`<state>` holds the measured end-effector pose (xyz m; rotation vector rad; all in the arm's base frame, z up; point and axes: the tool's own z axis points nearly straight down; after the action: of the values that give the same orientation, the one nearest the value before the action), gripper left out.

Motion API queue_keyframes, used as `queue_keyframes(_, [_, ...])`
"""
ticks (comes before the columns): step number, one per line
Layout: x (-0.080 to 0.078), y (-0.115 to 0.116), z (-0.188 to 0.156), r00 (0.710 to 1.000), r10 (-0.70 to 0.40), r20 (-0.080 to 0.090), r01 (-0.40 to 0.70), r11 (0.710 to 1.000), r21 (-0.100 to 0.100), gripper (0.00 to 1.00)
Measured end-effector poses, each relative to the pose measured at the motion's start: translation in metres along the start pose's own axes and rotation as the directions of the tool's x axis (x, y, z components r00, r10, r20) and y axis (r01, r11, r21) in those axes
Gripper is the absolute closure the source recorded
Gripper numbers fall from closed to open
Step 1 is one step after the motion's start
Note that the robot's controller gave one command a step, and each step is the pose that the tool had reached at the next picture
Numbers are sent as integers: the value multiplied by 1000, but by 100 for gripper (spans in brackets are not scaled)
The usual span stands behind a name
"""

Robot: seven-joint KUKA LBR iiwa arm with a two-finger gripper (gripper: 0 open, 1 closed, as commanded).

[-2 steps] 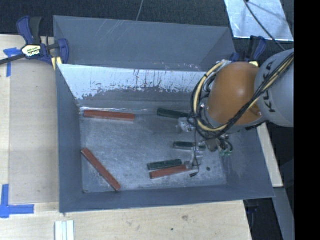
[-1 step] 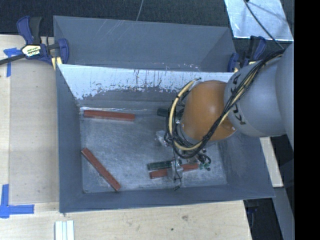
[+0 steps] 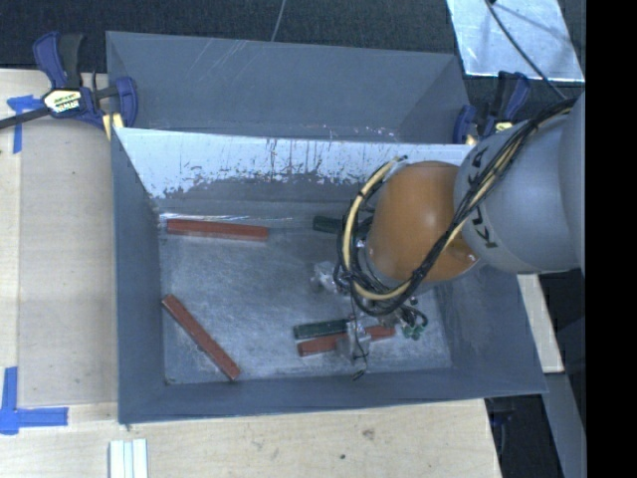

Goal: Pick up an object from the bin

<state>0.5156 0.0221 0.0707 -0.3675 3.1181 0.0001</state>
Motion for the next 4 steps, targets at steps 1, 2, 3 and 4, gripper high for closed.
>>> queue_keyframes(1, [-3, 4, 1, 1000, 14, 1, -14, 1000, 1, 0])
queue_keyframes(2, [-2, 1, 0, 1000, 3, 2, -3, 1000, 0, 0])
queue_keyframes(3, [-3, 3, -2, 1000, 13, -3, -13, 1000, 1, 100])
queue_keyframes(4, [-3, 3, -2, 1000, 13, -3, -13, 1000, 1, 100])
